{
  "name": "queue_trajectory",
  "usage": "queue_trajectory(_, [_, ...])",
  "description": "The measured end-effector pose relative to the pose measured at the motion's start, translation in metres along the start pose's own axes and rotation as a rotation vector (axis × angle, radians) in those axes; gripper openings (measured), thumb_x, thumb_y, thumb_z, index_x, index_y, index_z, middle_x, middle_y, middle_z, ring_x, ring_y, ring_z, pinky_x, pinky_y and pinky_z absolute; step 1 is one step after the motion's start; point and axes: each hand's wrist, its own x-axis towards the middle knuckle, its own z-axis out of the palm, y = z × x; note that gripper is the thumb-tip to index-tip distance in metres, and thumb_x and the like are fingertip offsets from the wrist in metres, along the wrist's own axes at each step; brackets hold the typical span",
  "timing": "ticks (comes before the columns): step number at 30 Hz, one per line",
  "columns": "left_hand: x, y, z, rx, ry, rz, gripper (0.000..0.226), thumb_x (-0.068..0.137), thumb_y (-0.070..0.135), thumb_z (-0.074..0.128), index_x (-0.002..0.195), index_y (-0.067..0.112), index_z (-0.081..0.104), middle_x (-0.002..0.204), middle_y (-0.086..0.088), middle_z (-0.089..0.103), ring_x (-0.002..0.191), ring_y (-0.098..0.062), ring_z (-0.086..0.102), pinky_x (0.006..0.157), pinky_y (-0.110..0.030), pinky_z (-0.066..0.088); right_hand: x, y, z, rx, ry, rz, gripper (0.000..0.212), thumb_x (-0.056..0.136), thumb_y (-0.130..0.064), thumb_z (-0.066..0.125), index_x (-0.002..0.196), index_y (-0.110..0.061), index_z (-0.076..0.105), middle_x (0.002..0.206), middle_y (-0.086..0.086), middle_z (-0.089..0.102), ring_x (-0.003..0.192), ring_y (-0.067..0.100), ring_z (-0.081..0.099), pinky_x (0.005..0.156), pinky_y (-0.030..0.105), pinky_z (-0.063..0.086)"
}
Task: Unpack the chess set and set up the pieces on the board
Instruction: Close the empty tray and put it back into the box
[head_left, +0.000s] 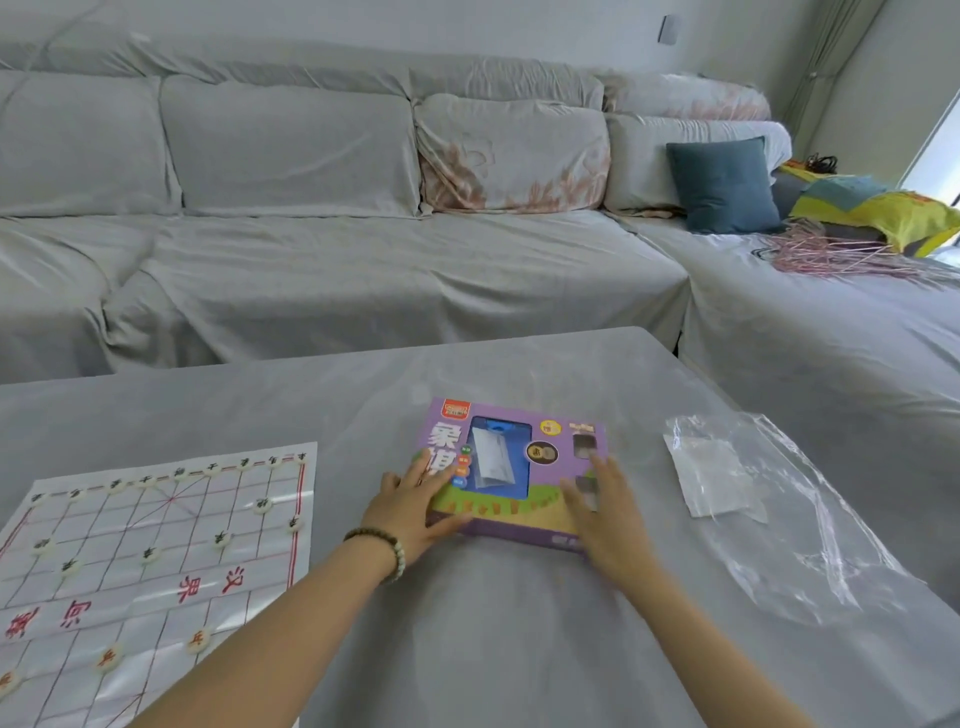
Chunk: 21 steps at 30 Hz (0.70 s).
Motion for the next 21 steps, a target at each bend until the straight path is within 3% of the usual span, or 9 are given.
queue_trajectory(2, [0.018,-0.001,0.000,0.063,0.047,0.025,0.075,0.080,0.068,0.045,0.144,0.043,0.015,0.156,0.011,0.004,0.131,-0.022,0.024,0.105,-0.033,0.032,-0.006,0.007,0.018,-0.376,0.023,-0.166,0.054,0.094,-0.055,0.025,0.145,-0.037,0.023,0.150,-0.012,0.017,0.143,0.012,0.007,0.112,0.030,0.004])
queue_trajectory(3, [0.027,0.002,0.000,0.065,0.057,0.026,0.076,0.078,0.069,0.046,0.144,0.044,0.016,0.156,0.012,0.005,0.132,-0.020,0.025,0.104,-0.032,0.033,-0.004,0.012,0.022,-0.415,0.054,-0.208,0.056,0.094,-0.059,0.015,0.145,-0.038,0.022,0.152,-0.011,0.017,0.143,0.010,0.004,0.111,0.028,-0.003])
queue_trajectory(5, [0.048,0.011,0.005,0.045,0.083,0.027,0.076,0.077,0.071,0.044,0.143,0.045,0.017,0.155,0.013,0.005,0.131,-0.018,0.026,0.102,-0.031,0.036,0.014,0.021,0.024,-0.399,0.070,-0.220,0.063,0.093,-0.062,0.004,0.141,-0.034,0.033,0.149,-0.002,0.035,0.139,0.014,0.019,0.111,0.027,-0.003])
queue_trajectory(7, [0.074,0.024,0.011,0.047,0.146,0.032,0.074,0.079,0.072,0.040,0.144,0.045,0.017,0.156,0.012,0.006,0.128,-0.019,0.028,0.101,-0.030,0.036,0.055,0.034,0.017,-0.385,0.100,-0.188,0.079,0.084,-0.072,-0.006,0.143,-0.035,0.030,0.153,-0.002,0.027,0.142,0.019,0.017,0.111,0.025,-0.008])
queue_trajectory(9, [0.104,0.036,0.018,0.069,0.215,0.040,0.073,0.081,0.071,0.037,0.144,0.042,0.017,0.156,0.008,0.007,0.130,-0.022,0.025,0.105,-0.030,0.030,0.102,0.042,0.006,-0.354,0.034,-0.077,0.071,0.083,-0.074,0.001,0.144,-0.044,0.020,0.157,-0.008,0.006,0.145,0.018,-0.001,0.112,0.029,-0.012])
queue_trajectory(12, [0.149,0.046,0.023,-0.029,0.210,0.017,0.073,0.082,0.069,0.037,0.145,0.040,0.015,0.157,0.006,-0.002,0.142,-0.021,0.007,0.113,-0.034,0.019,0.155,0.046,-0.001,-0.359,-0.027,0.014,0.049,0.095,-0.056,0.023,0.143,-0.049,0.017,0.157,-0.011,-0.007,0.143,0.021,-0.018,0.114,0.039,-0.014])
queue_trajectory(21, [0.231,0.079,0.027,-0.051,0.219,0.054,0.071,0.085,0.067,0.035,0.146,0.039,0.012,0.157,0.006,-0.006,0.144,-0.018,0.005,0.112,-0.038,0.026,0.232,0.074,-0.021,-0.391,0.016,0.072,0.046,0.094,-0.055,0.027,0.140,-0.048,0.025,0.158,-0.005,0.001,0.143,0.027,-0.015,0.115,0.042,-0.013])
